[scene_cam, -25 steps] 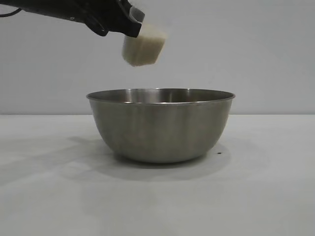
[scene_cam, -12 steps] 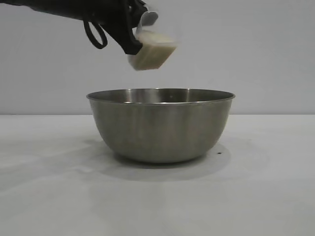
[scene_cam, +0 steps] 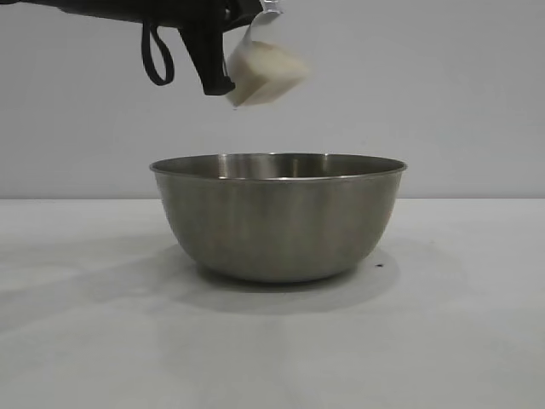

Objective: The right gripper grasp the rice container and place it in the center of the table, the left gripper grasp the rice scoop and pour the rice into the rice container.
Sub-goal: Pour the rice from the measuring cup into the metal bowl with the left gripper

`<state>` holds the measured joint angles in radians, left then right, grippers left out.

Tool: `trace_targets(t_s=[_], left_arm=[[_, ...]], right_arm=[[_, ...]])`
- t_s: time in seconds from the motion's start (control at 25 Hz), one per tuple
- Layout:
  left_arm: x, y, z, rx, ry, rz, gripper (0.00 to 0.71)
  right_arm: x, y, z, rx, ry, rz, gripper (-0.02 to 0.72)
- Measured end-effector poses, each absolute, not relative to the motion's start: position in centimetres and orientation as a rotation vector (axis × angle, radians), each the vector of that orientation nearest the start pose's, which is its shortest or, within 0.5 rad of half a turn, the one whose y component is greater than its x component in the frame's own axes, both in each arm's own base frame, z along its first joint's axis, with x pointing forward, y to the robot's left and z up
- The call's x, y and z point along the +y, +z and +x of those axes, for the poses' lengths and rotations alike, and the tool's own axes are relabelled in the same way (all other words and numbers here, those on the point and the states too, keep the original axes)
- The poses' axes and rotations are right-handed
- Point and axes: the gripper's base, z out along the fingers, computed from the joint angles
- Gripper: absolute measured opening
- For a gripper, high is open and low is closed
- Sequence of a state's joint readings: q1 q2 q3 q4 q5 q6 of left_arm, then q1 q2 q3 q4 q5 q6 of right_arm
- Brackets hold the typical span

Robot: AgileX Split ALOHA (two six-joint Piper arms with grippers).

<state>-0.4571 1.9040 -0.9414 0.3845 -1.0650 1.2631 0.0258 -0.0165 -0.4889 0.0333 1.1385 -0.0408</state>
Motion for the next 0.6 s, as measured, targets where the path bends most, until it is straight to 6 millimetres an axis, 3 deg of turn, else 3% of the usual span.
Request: trace_targets(t_s=[0.6], left_arm=[[-20.13, 21.61, 33.51, 0.401, 0.753, 1.362, 0.0]], right_arm=[[0.25, 26.8, -0.96, 2.115, 0.031, -0.074, 0.321]])
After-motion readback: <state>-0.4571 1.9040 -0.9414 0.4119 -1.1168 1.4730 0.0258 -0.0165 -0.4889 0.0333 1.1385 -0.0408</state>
